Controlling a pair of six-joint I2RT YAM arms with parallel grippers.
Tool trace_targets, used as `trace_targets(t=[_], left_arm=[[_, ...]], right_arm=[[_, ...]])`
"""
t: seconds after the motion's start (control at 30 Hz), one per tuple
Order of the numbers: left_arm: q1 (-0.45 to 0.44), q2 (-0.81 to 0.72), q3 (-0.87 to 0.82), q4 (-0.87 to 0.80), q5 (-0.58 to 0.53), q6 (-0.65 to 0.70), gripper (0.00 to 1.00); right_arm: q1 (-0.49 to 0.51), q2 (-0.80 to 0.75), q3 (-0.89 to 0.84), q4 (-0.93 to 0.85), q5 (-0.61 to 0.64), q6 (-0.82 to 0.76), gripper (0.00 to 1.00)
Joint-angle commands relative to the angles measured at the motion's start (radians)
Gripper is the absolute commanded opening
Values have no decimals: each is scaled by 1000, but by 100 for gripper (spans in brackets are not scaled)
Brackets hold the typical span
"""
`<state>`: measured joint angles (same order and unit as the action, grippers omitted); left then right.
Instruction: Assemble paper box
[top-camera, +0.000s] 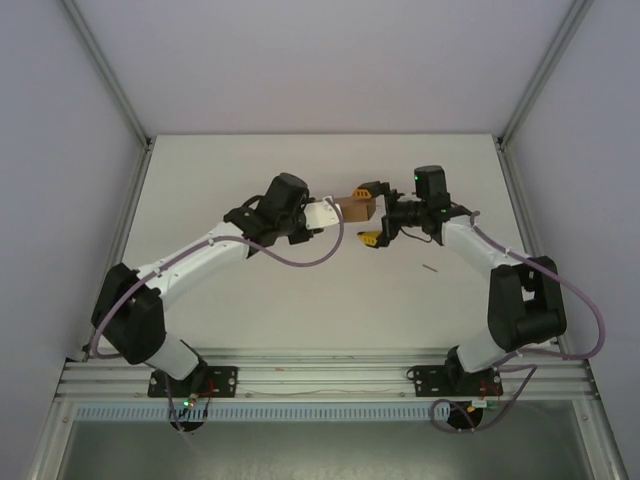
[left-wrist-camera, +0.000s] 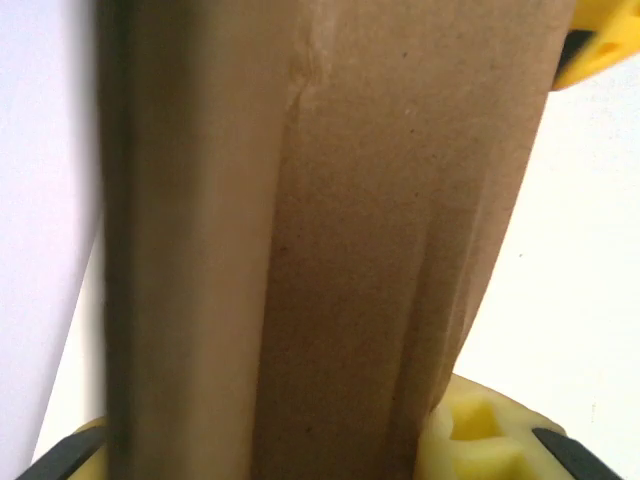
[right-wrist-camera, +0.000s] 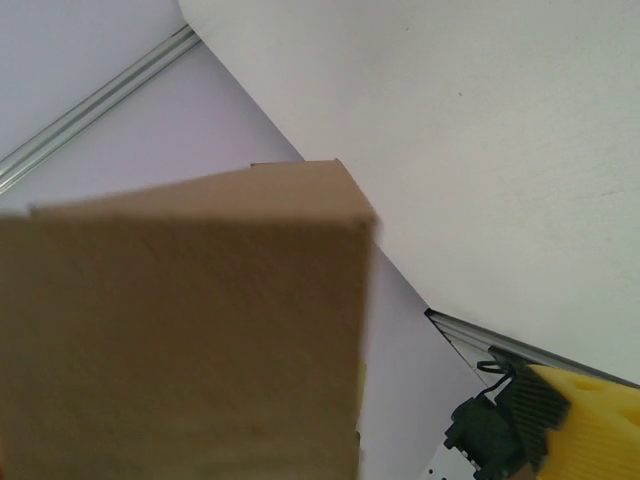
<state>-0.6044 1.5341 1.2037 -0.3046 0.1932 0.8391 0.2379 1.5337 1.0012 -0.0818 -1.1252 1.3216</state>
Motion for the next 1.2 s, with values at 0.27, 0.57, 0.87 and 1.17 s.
trace_targets(t=[0.27,0.57,0.87,1.17], left_arm=[[49,26,93,-396,232,15,22],[72,198,151,-483,345,-148,21],[73,305,199,-524,298,-194,22],[72,398,320,-635,257,-183,25]], right_arm=[[-194,-205,92,-247,524,-1096,100],[-212,-213,-3,-14,128,-1450,94],[63,-128,191,-613,522,-2073,83],[128,22,285,-669,598,-2102,67]])
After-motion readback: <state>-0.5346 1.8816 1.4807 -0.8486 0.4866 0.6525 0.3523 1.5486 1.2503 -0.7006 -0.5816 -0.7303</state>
